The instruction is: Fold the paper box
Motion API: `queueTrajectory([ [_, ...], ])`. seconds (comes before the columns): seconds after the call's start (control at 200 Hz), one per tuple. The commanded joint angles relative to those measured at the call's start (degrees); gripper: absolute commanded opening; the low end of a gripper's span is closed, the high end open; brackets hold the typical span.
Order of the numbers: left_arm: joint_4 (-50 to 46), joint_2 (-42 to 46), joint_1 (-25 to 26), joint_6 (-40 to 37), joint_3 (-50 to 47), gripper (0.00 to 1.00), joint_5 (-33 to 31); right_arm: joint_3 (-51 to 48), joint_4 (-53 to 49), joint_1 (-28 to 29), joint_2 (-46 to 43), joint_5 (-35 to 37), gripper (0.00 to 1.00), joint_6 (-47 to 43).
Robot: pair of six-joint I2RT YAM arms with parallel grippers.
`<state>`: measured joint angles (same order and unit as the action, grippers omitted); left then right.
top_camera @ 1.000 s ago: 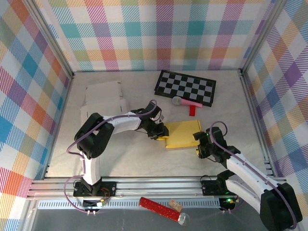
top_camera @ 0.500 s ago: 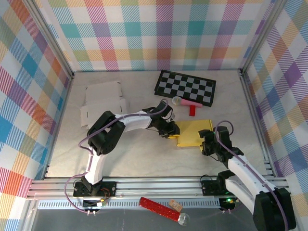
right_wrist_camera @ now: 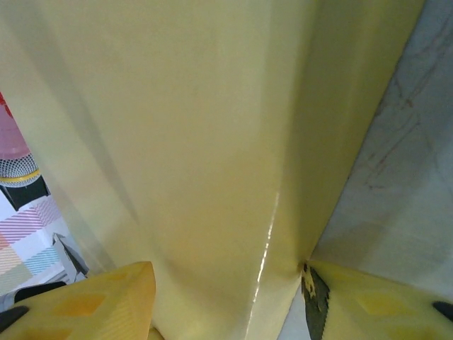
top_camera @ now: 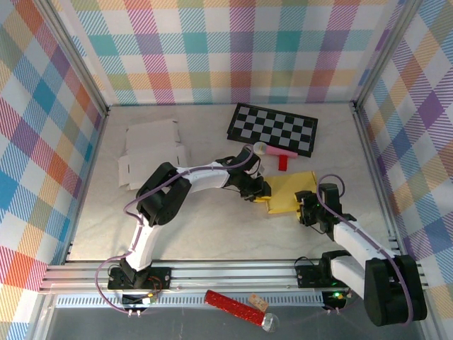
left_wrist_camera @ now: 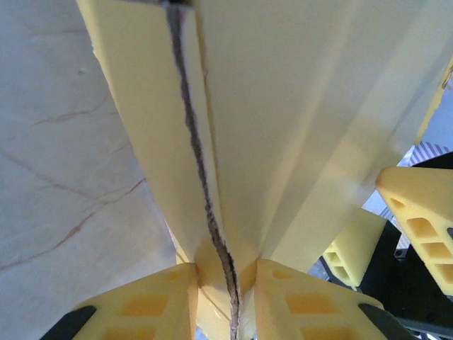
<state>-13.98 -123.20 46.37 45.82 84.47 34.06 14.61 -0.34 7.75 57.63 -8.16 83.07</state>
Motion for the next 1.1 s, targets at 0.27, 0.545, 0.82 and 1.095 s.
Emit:
queueTrajectory([
  [0.27, -1.36, -5.08, 2.01, -0.38, 4.86, 0.36, 0.69, 6.28, -19.47, -0.39, -11.41, 3.57, 0.68, -0.22],
  [0.545, -5.81, 2.76, 1.51, -1.94, 2.62, 0.54, -6.66, 15.63, -32.17, -0.41, -13.24, 3.17, 0.7, -4.84],
  [0.82, -6.73, 15.68, -1.45, -0.4, -6.27, 0.56, -12.35, 23.41, -34.74, -0.41, -9.56, 1.33, 0.7, -9.64],
  [1.095, -5.5, 39.78, -16.08, 5.65, -25.74, 0.56, -20.13, 30.89, -29.42, 3.94, -1.17, -1.84, 0.7, -16.23],
])
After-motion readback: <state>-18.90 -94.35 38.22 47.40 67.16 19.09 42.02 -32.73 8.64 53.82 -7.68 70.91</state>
